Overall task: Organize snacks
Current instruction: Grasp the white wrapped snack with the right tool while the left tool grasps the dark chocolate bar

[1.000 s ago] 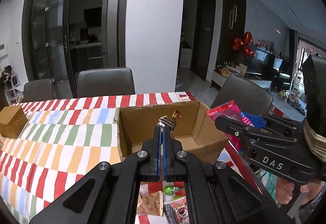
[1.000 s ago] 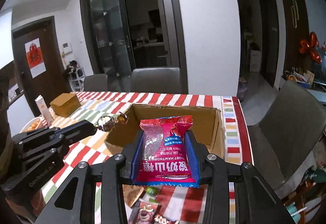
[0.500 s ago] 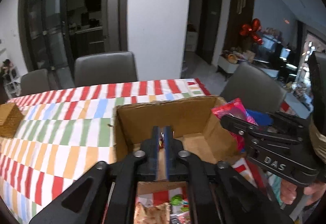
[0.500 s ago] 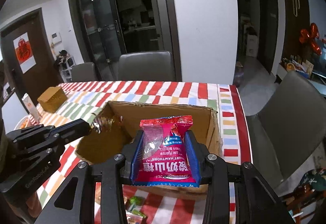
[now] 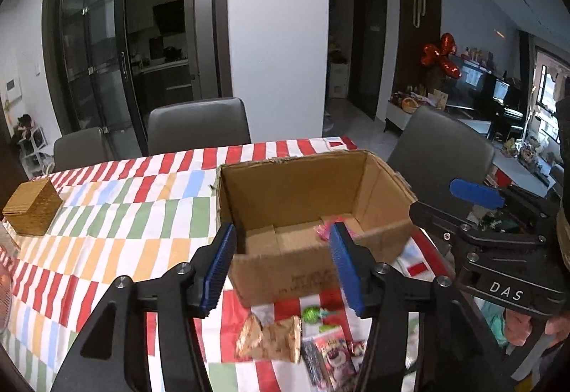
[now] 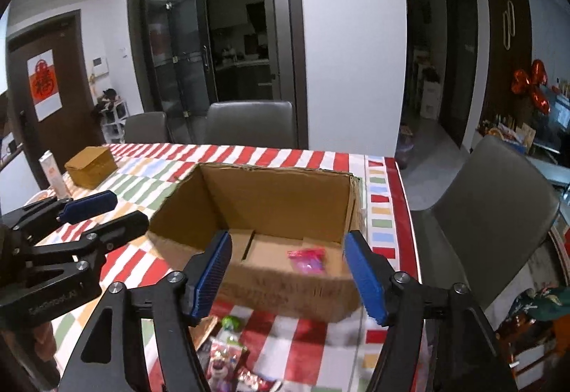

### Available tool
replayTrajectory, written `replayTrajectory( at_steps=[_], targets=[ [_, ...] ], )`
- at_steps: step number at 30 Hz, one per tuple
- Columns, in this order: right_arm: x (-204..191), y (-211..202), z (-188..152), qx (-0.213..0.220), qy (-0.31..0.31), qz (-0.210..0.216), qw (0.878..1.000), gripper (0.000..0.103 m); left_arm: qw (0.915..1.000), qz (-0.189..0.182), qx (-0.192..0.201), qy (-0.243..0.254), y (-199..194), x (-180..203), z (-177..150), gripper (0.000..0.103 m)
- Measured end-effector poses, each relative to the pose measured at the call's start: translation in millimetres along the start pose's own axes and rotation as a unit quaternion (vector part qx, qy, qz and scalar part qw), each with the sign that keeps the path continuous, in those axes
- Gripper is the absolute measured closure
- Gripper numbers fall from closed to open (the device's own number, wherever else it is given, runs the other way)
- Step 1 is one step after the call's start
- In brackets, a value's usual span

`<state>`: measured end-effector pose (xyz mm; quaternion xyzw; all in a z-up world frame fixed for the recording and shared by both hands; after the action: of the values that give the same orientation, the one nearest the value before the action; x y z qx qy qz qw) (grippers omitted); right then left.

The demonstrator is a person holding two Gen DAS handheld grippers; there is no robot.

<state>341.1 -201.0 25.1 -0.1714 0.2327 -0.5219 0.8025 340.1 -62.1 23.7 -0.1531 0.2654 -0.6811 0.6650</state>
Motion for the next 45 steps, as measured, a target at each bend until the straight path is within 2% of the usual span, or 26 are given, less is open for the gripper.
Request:
replayTrajectory(
  at_steps=[9,17,21,24,32,45],
  targets=[
    [-20,-46,-23,0.023,-0.023,0.001,0.999,0.03,0.9995,-0.001,0.023,0.019,-56,10,-30,0.04],
    [-27,-66,-53,0.017,-0.038,0.0,0.999,0.025,0.9977,-0.024,0.03,0.057,-78,32,-61,0.032],
    [-25,-72,-77,0.001,-0.037,-0.001,0.999,0.025,0.9962,-0.036,0.018,0.078,-78,45,-78,0.031],
    [-24,-73,-89,-0.008,-0.04,-0.006,0.999,0.025,0.9946,-0.044,0.012,0.093,-77,53,-90,0.027],
    [-8,-61,-129,-0.048,-0.022,-0.013,0.999,0.025,0.9859,-0.064,-0.009,0.154,-65,75,-124,0.021],
    [16,-19,-177,-0.117,0.021,-0.005,0.993,0.025,0.97,-0.096,-0.085,0.207,-25,94,-171,0.021]
  ],
)
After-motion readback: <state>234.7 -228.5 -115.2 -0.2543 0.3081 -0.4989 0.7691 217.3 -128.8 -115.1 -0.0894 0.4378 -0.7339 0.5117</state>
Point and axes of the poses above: each gripper's, at about its wrist camera, not at the fingertips, and y roughly the way its jaws point, x to its right, z to its top, the point moved 10 cm from there along y, roughly the way its jaws point, and after that the axes turned 14 degrees about z, right-handed, at the moved point
